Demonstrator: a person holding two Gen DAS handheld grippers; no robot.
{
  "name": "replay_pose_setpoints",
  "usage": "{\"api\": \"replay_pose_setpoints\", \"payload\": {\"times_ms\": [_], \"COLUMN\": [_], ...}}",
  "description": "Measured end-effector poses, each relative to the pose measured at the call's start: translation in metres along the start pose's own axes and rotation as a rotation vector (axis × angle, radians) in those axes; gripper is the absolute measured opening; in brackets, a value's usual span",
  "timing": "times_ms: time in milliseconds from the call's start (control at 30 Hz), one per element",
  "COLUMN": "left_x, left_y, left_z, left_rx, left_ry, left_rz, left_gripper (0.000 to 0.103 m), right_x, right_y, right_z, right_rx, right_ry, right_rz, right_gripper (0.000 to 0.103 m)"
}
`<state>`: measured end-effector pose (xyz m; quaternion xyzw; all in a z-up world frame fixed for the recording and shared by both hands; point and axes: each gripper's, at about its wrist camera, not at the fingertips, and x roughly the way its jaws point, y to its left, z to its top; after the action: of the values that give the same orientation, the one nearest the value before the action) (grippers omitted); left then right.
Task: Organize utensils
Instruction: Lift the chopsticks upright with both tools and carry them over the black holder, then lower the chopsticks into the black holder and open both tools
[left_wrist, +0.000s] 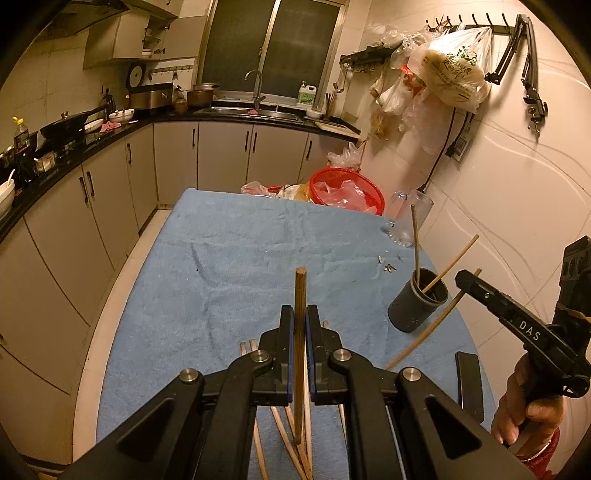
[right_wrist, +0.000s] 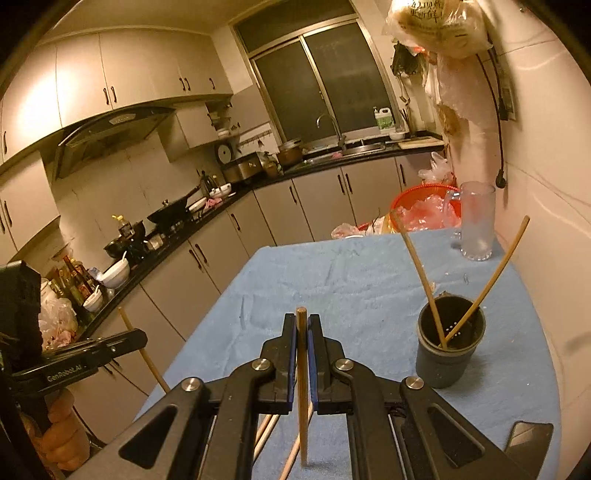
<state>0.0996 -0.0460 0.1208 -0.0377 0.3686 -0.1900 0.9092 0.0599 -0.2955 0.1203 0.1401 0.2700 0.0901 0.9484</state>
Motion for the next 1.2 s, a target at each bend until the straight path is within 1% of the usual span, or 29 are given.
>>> {"api": "replay_pose_setpoints", "payload": {"times_ms": [367,633,800,1000,1200], "left_x": [-0.002,-0.001,0.002,0.006,0.011], "left_y": [-0.007,-0.021,-0.04,-0.067,-0.096], "left_z": [0.006,0.013,0.022,0.035,0.057], "left_rx": [0.014,0.039,0.068,0.107,0.135], "left_ry": [-0.001,0.004,0.007,0.005,-0.007], "left_rz": [-0.014,-0.037,-0.053,-0.082,-0.123], "left_gripper": [0.006,0.006,0.006,0.006,0.006], "right_x": [-0.014,-0.031,-0.042,-0.061,-0.083], "right_y": [-0.008,-0.019,-0.033,-0.051,-0.071], "right_z": [0.006,0.011,0.015,0.024,0.039], "right_rx": [0.022,0.04,0.067,0.093,0.124], "right_ry": [-0.037,-0.073,-0.088,-0.129,-0.18], "right_rz": [-0.002,-0.01,-0.017,-0.04,-0.056], "right_gripper": [0.006,0.006,0.006,0.006,0.006]}}
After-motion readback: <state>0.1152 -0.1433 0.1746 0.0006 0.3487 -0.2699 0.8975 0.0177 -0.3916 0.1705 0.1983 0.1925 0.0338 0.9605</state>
